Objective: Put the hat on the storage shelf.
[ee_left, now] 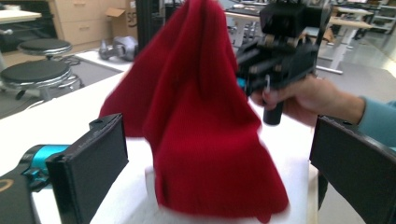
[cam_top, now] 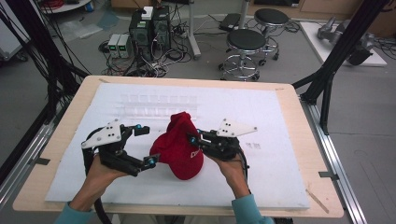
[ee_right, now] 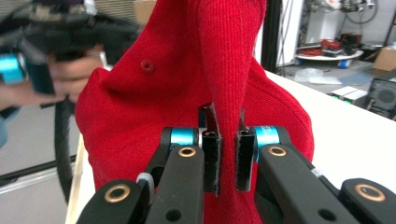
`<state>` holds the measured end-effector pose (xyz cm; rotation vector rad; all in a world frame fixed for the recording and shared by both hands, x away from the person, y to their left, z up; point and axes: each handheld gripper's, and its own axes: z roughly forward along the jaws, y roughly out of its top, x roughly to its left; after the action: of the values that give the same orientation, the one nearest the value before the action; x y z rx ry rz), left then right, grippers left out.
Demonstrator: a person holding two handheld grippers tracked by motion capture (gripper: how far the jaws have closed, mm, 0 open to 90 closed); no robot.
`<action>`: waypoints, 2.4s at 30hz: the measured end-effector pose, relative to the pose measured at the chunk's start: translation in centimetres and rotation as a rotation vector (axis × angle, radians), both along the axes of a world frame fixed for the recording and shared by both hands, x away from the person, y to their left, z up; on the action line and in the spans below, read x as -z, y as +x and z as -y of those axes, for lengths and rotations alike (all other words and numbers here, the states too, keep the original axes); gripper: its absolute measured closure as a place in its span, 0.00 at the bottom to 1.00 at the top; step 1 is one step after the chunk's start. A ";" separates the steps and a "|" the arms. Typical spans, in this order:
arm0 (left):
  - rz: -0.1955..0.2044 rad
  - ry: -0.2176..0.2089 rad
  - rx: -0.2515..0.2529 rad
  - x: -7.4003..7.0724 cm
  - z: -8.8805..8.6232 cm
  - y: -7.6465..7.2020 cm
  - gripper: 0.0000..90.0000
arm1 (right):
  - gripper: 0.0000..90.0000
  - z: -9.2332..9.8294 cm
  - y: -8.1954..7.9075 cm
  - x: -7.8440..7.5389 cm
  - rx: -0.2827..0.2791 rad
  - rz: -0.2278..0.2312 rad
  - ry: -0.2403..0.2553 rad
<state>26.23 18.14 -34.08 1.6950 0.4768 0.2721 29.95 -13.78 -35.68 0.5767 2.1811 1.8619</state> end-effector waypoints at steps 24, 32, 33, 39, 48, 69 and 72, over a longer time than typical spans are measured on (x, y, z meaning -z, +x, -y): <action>-0.105 -0.018 0.029 4.1 2.7 -1.0 0.22 | 0.95 -1.3 0.6 -2.0 0.076 0.022 0.113; -0.150 -0.012 0.039 5.0 3.5 -0.6 0.39 | 0.95 -1.6 0.4 -2.2 0.061 0.027 0.121; -0.152 -0.024 0.057 5.0 3.4 -0.6 0.58 | 0.95 -1.5 0.3 -2.2 0.061 0.030 0.123; -0.167 -0.004 0.078 5.2 3.5 -0.4 0.84 | 0.95 -1.6 0.3 -2.4 0.055 0.035 0.130; -0.198 0.019 0.042 5.1 3.4 -0.5 0.95 | 0.95 -1.5 -0.4 -2.5 0.060 0.051 0.126; -0.080 0.064 -0.049 2.9 0.3 0.0 0.95 | 0.12 1.8 -3.6 0.1 0.271 0.146 -0.151; -0.051 0.067 -0.080 2.3 -0.5 0.4 0.95 | 0.12 3.0 -4.3 1.0 0.304 0.137 -0.150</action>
<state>26.62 18.63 -36.37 1.7537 0.5800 0.3065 25.66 -16.82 -36.71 0.6850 1.9953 1.5216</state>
